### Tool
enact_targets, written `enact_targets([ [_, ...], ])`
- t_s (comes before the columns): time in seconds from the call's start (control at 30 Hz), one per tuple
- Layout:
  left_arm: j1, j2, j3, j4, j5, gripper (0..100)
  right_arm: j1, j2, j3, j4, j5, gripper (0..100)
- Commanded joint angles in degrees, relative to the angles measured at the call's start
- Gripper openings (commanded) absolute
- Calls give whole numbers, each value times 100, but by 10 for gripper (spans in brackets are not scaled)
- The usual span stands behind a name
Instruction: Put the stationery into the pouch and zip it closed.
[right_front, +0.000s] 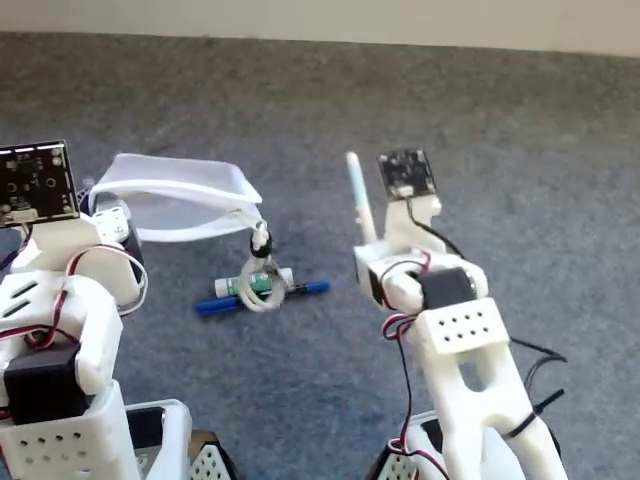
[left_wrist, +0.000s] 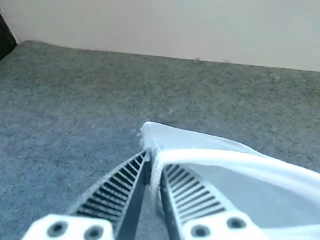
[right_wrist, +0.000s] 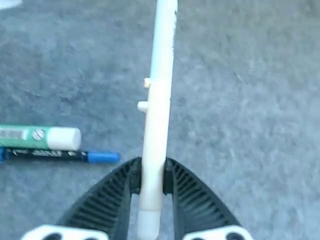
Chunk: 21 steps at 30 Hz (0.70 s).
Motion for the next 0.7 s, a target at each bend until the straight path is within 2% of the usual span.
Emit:
enact_targets([
  [0.0, 84, 40, -259, -149, -35, 11, 286, -215, 145, 127, 9, 3],
  [0.13, 92, 48, -242, 88, -35, 11, 470, -189, 549, 127, 53, 3],
  [0.27, 180, 48, 92, 62, -35, 11, 497, -189, 998, 127, 545, 3],
  [0.67, 268, 40, 760, 88, -53, 8, 497, -180, 1464, 136, 563, 7],
])
